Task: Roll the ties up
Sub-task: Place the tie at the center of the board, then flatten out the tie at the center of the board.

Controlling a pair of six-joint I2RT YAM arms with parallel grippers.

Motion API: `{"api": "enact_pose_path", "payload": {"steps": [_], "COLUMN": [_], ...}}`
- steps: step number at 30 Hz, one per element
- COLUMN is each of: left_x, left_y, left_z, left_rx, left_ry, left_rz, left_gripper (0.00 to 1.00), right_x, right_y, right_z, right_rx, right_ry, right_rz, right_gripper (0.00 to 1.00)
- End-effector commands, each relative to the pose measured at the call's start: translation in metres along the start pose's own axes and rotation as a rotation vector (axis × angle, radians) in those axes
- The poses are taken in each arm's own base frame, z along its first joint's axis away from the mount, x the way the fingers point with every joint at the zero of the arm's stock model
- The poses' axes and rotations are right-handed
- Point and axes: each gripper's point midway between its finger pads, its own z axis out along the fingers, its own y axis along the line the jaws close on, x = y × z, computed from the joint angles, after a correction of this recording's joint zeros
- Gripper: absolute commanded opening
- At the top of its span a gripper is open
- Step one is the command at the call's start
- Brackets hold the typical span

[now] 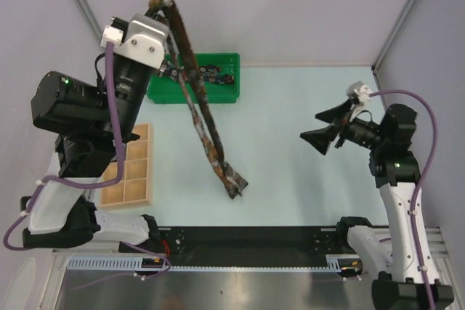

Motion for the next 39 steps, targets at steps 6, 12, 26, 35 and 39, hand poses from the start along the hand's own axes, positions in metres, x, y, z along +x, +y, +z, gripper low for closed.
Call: {"api": "enact_pose_path", "payload": {"steps": [6, 12, 26, 35, 39], "left_x": [0.123, 0.184, 0.225, 0.229, 0.232], "left_y": [0.029, 0.015, 0.016, 0.015, 0.012], "left_z": [-0.049, -0.077, -0.118, -0.128, -0.130], "left_rx": [-0.096, -0.082, -0.082, -0.078, -0.064], "left_ry": [0.257, 0.380, 0.458, 0.464, 0.474], "left_rz": [0.134, 0.169, 0.150, 0.127, 0.124], "left_gripper": [0.00, 0.00, 0.00, 0.00, 0.00], "right_x": [0.124, 0.182, 0.255, 0.321, 0.345], "right_y": [0.046, 0.070, 0.094, 0.123, 0.114], "right_z": [0.060, 0.095, 0.188, 0.200, 0.197], "right_rx": [-0.203, -0.347, -0.475, -0.450, -0.394], "right_ry": [0.310, 0.443, 0.627, 0.854, 0.934], "right_rz": [0.086, -0.003, -0.232, -0.337, -0.365], "right_gripper": [1.00, 1.00, 0.93, 0.80, 0.72]}}
